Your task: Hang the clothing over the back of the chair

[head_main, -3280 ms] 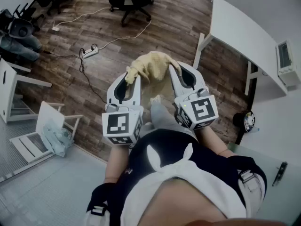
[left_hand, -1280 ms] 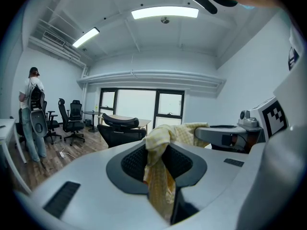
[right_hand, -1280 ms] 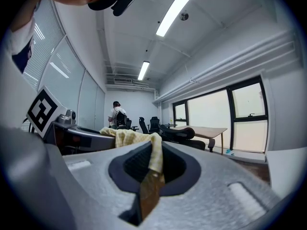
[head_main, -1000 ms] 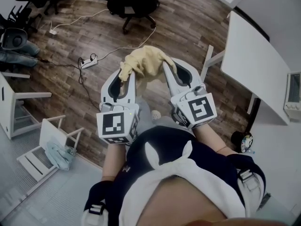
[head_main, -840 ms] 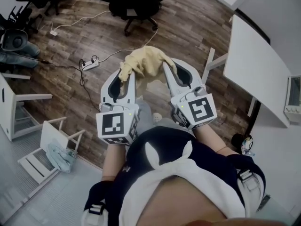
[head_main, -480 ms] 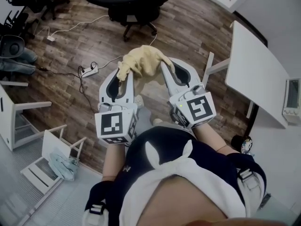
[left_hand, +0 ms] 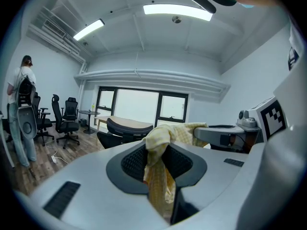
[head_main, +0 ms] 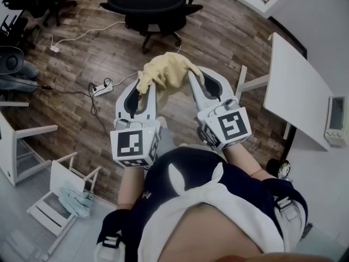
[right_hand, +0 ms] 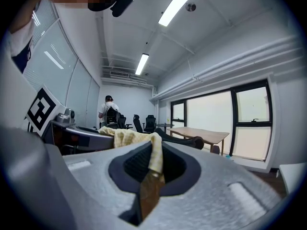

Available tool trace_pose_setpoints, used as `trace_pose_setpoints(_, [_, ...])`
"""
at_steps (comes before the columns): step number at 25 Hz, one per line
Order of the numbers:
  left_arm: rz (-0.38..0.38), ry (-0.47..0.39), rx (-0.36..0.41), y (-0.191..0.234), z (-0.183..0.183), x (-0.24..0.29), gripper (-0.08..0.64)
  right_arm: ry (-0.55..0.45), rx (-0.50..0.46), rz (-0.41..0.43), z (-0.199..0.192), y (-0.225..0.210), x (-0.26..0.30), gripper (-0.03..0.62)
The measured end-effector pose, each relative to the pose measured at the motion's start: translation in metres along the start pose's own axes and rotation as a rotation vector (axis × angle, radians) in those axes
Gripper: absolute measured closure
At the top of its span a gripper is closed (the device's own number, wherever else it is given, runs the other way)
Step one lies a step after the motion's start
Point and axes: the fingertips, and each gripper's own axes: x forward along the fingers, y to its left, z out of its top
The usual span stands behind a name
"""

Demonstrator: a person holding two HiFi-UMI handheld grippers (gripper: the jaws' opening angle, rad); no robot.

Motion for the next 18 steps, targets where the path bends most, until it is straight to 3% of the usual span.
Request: trace_pose_setpoints(18, [-0.06, -0.018, 0.038, 0.07, 0.023, 0.04, 0.463, -0.013, -0.01, -0.054, 0.012, 0.0, 0.077, 0.566])
